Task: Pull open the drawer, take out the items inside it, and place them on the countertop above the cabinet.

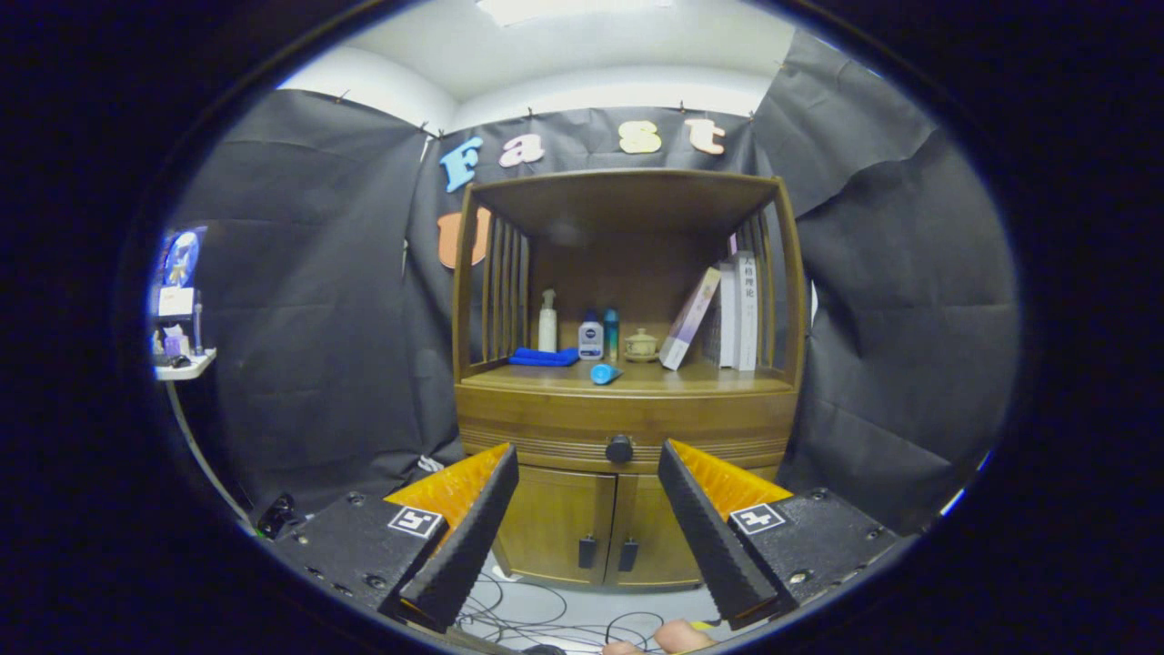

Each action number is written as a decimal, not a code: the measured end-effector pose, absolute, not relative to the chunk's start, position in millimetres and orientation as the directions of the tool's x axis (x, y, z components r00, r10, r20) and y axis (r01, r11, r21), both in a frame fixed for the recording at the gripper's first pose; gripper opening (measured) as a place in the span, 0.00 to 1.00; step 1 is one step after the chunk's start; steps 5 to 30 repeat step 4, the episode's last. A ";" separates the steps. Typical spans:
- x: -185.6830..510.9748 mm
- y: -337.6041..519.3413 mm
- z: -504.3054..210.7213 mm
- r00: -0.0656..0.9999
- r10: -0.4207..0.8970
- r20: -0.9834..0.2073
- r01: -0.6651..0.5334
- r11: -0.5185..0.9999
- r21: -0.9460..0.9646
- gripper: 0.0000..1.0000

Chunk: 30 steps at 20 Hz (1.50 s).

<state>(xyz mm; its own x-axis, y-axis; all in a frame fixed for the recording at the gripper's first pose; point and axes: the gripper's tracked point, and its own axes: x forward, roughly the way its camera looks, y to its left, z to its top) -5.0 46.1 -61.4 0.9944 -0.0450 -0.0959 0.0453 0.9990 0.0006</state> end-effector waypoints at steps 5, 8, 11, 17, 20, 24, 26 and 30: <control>-39.4 48.6 -67.9 0.996 -0.029 -0.087 0.027 0.999 -0.022 1.00; -39.4 48.6 -67.9 0.996 -0.029 -0.087 0.027 0.999 -0.022 1.00; -39.4 48.6 -67.9 0.996 -0.029 -0.087 0.027 0.999 -0.022 1.00; -39.4 48.6 -67.9 0.996 -0.029 -0.087 0.027 0.999 -0.022 1.00; -39.4 48.6 -67.9 0.996 -0.029 -0.087 0.027 0.999 -0.022 1.00; -39.4 48.6 -67.9 0.996 -0.029 -0.087 0.027 0.999 -0.022 1.00; -39.4 48.6 -67.9 0.996 -0.029 -0.087 0.027 0.999 -0.022 1.00; -39.4 48.6 -67.9 0.996 -0.029 -0.087 0.027 0.999 -0.022 1.00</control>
